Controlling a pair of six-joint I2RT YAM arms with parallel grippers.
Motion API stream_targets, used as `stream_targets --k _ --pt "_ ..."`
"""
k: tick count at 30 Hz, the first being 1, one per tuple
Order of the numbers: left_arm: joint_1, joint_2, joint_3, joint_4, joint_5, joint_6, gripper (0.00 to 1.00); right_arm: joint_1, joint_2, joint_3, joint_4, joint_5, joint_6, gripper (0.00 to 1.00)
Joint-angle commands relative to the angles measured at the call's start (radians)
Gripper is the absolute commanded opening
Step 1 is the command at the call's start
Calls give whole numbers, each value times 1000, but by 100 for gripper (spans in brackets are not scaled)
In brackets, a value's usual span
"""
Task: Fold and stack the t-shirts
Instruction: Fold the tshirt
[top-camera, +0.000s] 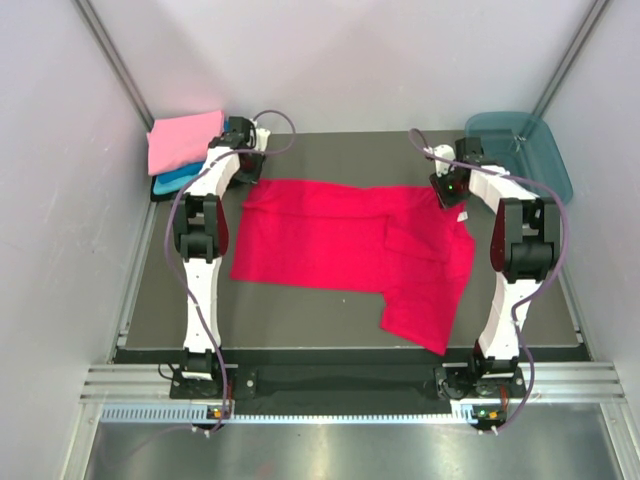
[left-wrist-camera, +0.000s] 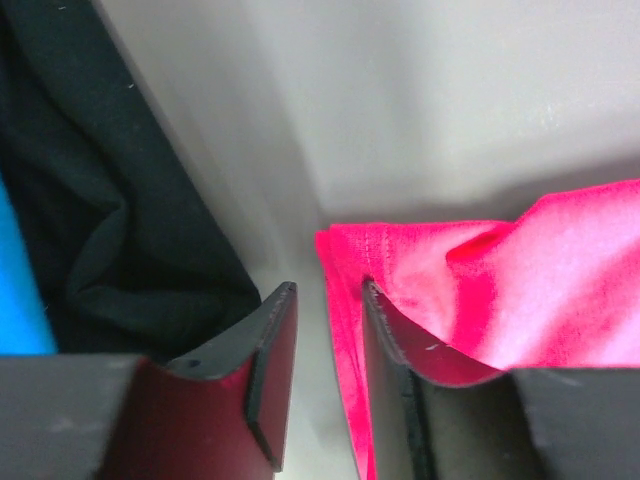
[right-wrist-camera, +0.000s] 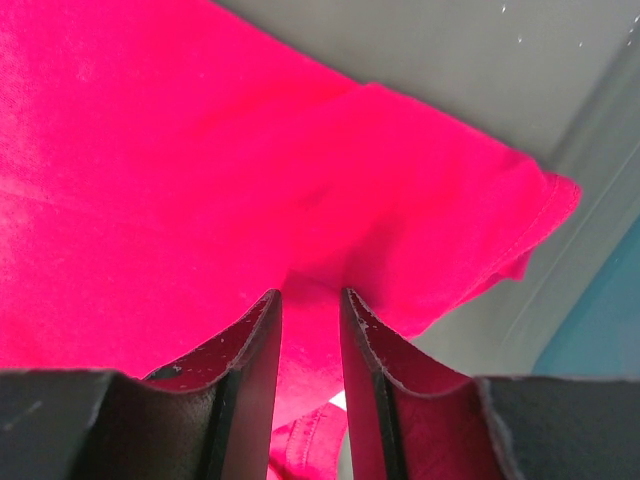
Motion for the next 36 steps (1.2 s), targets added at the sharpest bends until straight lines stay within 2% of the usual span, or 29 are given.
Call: stream_targets --k 1,7,8,9,18,32,34,35,36 --pt "10 19 45 -1 42 -18 36 8 -43 -4 17 15 -15 31" --pt "9 30 59 -6 109 -12 16 8 -35 -4 17 35 -29 31" --pt "10 27 59 -3 112 -12 2 10 -34 -5 18 36 -31 31" --pt "9 24 59 -1 112 -9 0 10 -34 -5 20 38 -29 31" --pt "27 -40 97 59 77 10 0 10 -15 0 32 53 -32 30" --pt "36 -33 139 94 13 8 0 10 14 36 51 88 -31 30" --pt "35 -40 137 100 -13 10 10 5 -6 47 48 85 -26 29" --pt "35 -46 140 103 -15 13 20 3 -31 52 46 78 -11 29" --pt "35 -69 140 102 -14 13 23 3 -43 62 40 72 -5 30"
